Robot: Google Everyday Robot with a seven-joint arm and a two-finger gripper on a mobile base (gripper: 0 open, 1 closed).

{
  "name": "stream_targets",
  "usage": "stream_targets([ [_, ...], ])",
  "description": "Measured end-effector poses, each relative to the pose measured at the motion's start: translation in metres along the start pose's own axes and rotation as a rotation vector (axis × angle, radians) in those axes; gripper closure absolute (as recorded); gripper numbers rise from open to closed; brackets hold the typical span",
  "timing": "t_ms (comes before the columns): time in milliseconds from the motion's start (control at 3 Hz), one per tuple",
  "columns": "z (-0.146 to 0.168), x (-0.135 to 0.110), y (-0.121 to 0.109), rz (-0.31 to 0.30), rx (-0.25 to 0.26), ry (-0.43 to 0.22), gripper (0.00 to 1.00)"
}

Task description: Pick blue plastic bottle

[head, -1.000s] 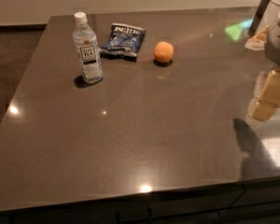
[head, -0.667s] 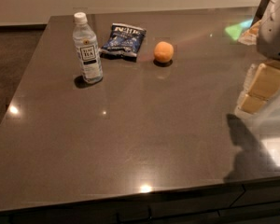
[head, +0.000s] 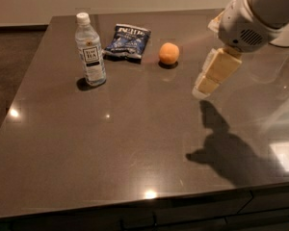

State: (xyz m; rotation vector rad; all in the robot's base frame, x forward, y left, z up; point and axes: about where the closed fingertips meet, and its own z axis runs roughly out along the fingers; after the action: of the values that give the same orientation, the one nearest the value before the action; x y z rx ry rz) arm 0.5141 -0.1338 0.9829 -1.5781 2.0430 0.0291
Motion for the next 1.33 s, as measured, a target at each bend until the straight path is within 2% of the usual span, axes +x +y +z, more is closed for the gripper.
stream_targets([
  [333, 0.027, -0.032, -0.011, 0.020, 0.029, -0.073, 0.00],
  [667, 0.059, -0.063, -0.017, 0.066, 0.054, -0.139, 0.00],
  [1333, 0.106, -0.114, -0.031, 0.238, 0.034, -0.261, 0.00],
])
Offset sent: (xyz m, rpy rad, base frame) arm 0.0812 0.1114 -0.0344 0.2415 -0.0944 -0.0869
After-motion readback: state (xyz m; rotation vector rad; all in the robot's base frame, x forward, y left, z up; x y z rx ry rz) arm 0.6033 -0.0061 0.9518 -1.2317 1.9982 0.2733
